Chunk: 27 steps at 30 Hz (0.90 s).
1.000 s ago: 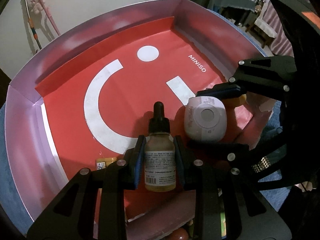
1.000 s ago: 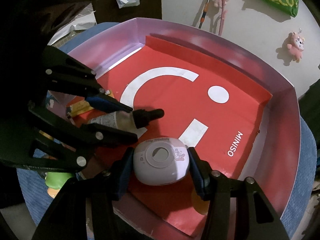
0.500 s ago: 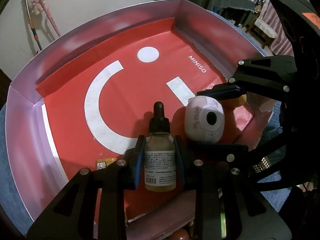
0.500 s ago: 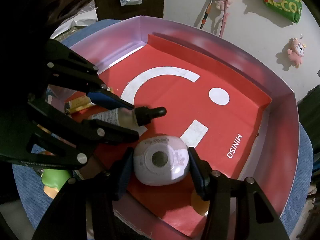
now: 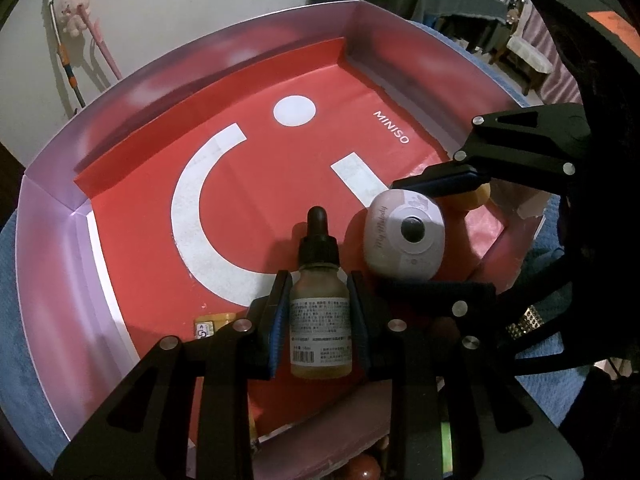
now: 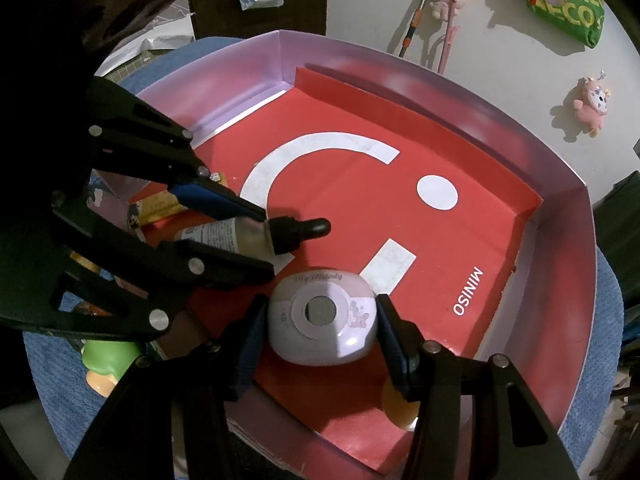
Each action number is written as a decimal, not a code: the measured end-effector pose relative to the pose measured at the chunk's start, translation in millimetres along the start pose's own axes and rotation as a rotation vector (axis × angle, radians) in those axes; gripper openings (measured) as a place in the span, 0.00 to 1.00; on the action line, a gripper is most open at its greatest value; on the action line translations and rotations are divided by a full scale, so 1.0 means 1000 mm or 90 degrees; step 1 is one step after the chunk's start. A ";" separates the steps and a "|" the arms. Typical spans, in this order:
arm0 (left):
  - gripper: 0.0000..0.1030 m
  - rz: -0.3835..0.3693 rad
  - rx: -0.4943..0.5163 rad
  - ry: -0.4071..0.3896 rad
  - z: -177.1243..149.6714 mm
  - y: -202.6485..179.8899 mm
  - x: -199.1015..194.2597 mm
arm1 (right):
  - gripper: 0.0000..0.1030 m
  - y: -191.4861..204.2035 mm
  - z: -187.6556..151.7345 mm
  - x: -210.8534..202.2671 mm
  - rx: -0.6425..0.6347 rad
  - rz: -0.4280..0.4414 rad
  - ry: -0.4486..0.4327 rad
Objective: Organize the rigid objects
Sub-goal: 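Open both tools to set the bottle and gadget down in the box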
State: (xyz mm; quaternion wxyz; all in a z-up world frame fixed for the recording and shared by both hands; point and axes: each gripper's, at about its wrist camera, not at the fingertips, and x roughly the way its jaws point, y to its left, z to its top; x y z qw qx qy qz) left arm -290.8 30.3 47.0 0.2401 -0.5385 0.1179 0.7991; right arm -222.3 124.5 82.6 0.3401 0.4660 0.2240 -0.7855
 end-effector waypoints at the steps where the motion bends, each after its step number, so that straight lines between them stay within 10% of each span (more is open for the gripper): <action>1: 0.26 0.000 0.000 0.000 0.000 0.000 0.000 | 0.54 0.000 0.000 0.000 0.000 0.000 0.000; 16: 0.26 -0.009 -0.014 -0.019 0.000 -0.002 -0.009 | 0.57 -0.001 0.001 -0.001 0.005 -0.004 -0.008; 27: 0.26 -0.052 -0.071 -0.120 -0.024 -0.009 -0.049 | 0.64 -0.007 -0.008 -0.039 0.043 -0.040 -0.050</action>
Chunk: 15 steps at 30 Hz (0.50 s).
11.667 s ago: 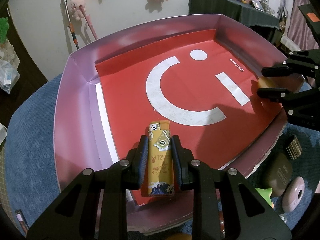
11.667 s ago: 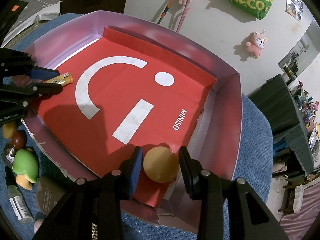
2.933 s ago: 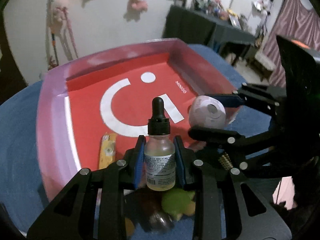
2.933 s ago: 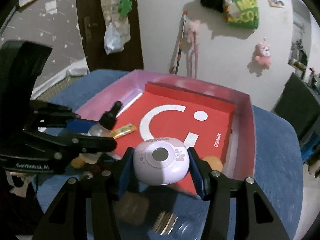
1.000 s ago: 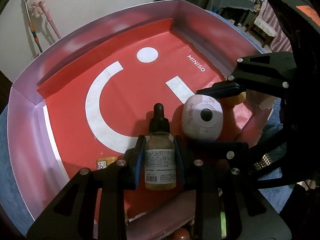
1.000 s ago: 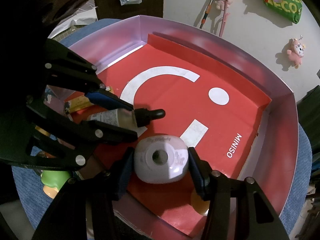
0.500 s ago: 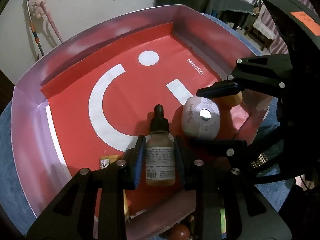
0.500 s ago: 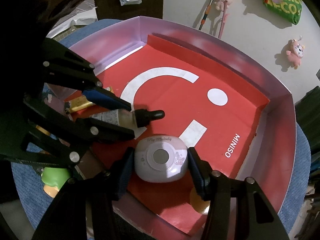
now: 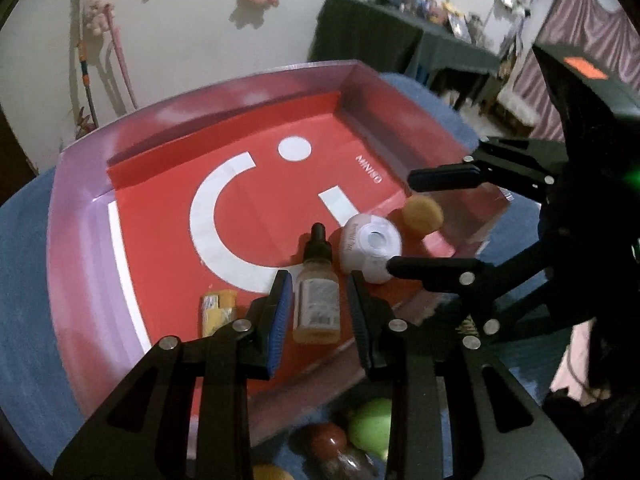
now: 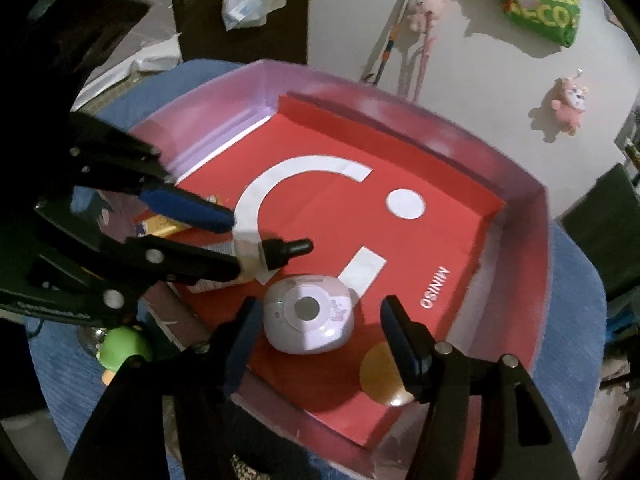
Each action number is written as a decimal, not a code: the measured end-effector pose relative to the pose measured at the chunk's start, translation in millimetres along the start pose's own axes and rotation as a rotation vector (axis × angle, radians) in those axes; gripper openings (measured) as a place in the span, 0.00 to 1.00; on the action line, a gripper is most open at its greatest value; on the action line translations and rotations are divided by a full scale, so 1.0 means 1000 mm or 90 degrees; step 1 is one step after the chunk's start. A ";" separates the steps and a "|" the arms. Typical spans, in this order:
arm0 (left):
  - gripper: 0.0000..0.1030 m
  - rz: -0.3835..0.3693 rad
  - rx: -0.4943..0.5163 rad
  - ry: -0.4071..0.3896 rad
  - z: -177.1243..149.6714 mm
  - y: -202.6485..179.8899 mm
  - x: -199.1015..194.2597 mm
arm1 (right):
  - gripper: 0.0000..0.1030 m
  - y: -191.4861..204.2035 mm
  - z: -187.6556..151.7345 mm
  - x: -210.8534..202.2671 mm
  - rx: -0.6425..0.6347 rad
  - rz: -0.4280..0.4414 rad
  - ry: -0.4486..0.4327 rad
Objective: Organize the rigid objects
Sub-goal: 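Open both tools to set the bottle and gadget down in the box, then withdraw both tools from the box toward the remaining table items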
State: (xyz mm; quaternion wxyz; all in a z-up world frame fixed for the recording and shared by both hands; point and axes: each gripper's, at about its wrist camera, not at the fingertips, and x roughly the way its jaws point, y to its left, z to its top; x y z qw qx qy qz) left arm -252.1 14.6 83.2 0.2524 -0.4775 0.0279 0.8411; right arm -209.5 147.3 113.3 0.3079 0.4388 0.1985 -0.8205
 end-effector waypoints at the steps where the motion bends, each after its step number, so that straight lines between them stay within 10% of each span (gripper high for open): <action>1: 0.26 0.001 -0.004 -0.010 0.000 -0.003 -0.003 | 0.65 0.000 -0.001 -0.005 0.006 -0.003 -0.008; 15: 0.27 0.071 -0.070 -0.204 -0.070 -0.014 -0.082 | 0.81 0.033 -0.042 -0.103 0.119 -0.032 -0.200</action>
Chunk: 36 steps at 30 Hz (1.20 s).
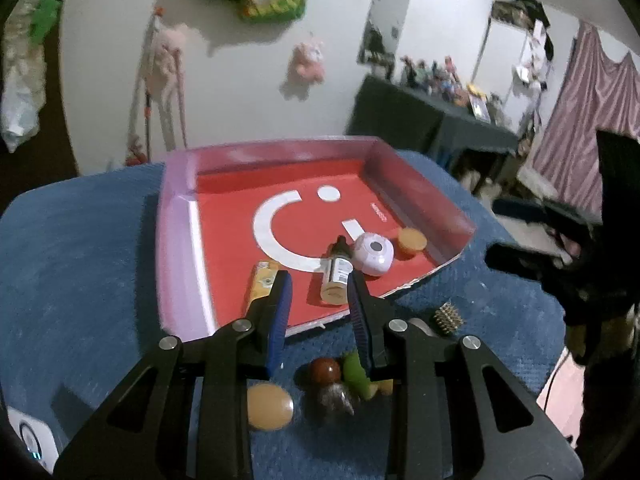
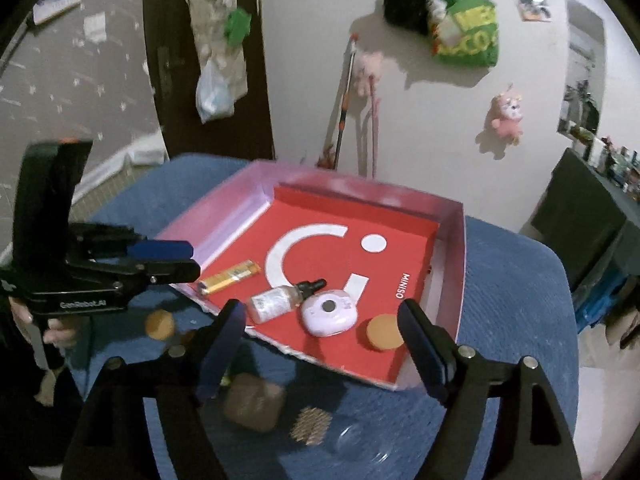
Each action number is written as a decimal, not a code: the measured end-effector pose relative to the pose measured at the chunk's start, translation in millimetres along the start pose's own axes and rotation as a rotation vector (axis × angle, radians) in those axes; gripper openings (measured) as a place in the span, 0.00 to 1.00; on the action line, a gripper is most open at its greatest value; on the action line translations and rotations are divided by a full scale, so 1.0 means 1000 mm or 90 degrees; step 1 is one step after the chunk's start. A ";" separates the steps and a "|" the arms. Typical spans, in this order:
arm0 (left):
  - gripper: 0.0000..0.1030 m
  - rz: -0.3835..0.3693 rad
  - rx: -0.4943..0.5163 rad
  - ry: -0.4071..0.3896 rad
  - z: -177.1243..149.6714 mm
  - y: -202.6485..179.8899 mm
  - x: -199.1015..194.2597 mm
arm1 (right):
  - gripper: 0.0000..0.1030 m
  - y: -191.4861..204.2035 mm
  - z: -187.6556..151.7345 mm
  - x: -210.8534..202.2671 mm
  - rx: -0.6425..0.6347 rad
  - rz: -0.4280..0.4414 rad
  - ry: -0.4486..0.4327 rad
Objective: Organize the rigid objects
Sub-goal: 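Withdraw both tools from the box toward the remaining table items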
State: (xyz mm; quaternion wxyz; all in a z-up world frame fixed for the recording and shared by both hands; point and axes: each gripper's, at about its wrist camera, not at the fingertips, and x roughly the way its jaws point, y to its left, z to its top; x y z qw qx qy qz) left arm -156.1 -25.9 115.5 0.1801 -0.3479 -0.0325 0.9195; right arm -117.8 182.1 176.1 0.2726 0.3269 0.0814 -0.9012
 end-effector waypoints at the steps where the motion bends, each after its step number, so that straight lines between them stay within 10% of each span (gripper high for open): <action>1: 0.27 0.007 -0.002 -0.012 -0.004 0.000 -0.008 | 0.81 0.005 -0.005 -0.007 0.006 -0.006 -0.014; 15: 0.28 0.074 -0.003 -0.100 -0.060 -0.025 -0.059 | 0.87 0.034 -0.078 -0.044 0.089 -0.053 -0.081; 19: 0.72 0.087 -0.001 -0.128 -0.073 -0.033 -0.068 | 0.87 0.035 -0.095 -0.041 0.089 -0.090 -0.073; 36: 0.91 0.162 0.009 -0.183 -0.111 -0.055 -0.066 | 1.00 0.051 -0.144 -0.041 0.086 -0.134 -0.096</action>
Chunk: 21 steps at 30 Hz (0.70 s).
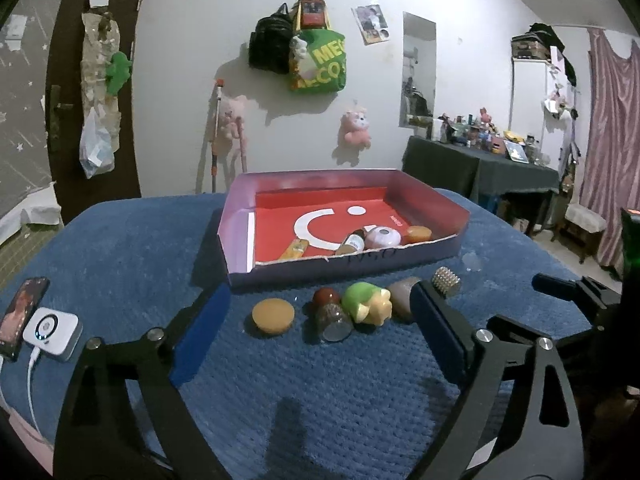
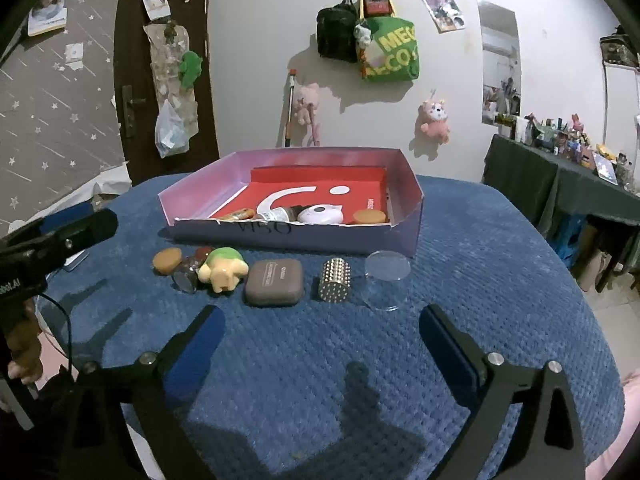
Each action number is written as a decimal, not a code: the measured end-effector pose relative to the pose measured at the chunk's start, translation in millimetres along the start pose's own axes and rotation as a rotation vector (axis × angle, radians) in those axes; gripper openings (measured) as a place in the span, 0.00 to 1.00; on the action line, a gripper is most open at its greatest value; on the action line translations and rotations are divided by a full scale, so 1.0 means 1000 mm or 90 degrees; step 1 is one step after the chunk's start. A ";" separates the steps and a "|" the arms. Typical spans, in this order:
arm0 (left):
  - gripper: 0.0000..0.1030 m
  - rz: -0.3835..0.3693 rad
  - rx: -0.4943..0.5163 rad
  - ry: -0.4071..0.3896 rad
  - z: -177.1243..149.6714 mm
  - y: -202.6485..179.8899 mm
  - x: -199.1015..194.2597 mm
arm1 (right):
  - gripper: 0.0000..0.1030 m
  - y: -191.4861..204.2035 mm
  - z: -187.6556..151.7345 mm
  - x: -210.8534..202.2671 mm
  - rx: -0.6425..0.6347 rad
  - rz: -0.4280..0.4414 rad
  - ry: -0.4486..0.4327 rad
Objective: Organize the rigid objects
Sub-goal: 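Withdraw both tools from the box toward the remaining table items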
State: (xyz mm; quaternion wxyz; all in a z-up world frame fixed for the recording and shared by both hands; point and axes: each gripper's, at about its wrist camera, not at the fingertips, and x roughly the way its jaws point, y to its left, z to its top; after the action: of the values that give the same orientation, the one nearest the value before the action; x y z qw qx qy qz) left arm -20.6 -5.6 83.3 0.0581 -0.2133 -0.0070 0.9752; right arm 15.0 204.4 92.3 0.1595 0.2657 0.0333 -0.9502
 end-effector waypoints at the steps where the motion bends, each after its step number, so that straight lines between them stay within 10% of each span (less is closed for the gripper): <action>1: 0.92 0.008 -0.001 -0.002 -0.003 0.000 0.001 | 1.00 0.000 -0.003 0.000 0.001 -0.004 0.000; 21: 0.93 0.026 -0.033 0.044 -0.018 0.010 0.016 | 1.00 -0.010 -0.015 0.017 0.046 -0.006 0.025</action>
State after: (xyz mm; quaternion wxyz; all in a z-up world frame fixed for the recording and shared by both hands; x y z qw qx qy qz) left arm -28.3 -13.6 59.8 0.0329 -0.2482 -0.0258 0.9678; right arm 5.4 210.8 70.7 0.1444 0.2896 0.0035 -0.9462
